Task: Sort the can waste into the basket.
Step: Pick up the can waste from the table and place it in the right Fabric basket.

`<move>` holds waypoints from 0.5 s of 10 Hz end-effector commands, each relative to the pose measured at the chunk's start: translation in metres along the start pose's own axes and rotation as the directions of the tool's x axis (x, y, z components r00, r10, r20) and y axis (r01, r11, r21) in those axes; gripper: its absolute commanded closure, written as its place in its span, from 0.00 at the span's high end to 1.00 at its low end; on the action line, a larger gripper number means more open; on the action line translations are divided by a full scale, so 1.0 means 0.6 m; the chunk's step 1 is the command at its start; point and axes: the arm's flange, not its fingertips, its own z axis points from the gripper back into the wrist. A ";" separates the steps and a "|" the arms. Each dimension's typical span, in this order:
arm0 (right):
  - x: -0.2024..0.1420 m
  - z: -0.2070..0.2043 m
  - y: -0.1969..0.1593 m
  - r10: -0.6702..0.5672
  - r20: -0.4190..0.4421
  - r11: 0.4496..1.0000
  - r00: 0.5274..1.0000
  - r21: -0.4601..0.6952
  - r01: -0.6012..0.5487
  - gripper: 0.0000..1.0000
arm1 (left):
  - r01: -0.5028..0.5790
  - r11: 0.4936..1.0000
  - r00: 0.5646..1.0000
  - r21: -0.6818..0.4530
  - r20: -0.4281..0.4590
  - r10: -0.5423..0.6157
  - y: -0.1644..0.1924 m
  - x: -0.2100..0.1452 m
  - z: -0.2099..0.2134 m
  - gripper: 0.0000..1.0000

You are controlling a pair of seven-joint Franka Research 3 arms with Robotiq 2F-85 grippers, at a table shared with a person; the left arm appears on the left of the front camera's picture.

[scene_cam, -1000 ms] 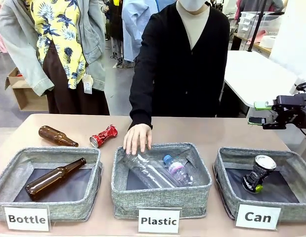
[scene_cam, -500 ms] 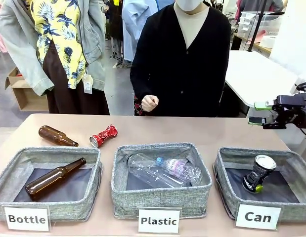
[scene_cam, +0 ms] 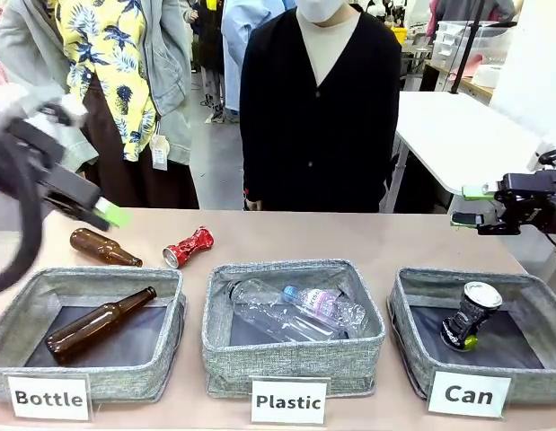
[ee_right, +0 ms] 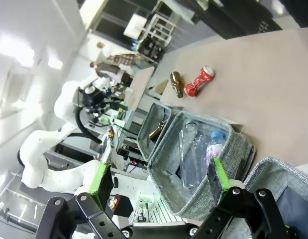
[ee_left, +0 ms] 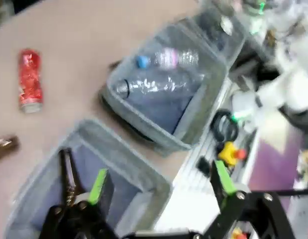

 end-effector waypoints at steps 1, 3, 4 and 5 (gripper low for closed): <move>-0.005 0.004 0.001 0.023 -0.009 1.000 1.000 0.006 -0.023 1.00 | 0.209 0.976 0.978 0.057 -0.036 -0.208 0.047 0.038 -0.057 1.00; -0.005 0.004 0.001 0.023 -0.009 1.000 1.000 0.006 -0.023 1.00 | 0.190 0.966 0.981 0.177 -0.074 -0.179 0.079 0.074 -0.123 1.00; -0.005 0.004 0.001 0.023 -0.009 1.000 1.000 0.006 -0.023 1.00 | 0.213 0.975 0.974 0.058 -0.093 -0.207 0.014 0.045 -0.089 1.00; -0.005 0.004 0.001 0.023 -0.009 1.000 1.000 0.006 -0.023 1.00 | 0.213 0.975 0.974 0.058 -0.093 -0.207 0.014 0.045 -0.089 1.00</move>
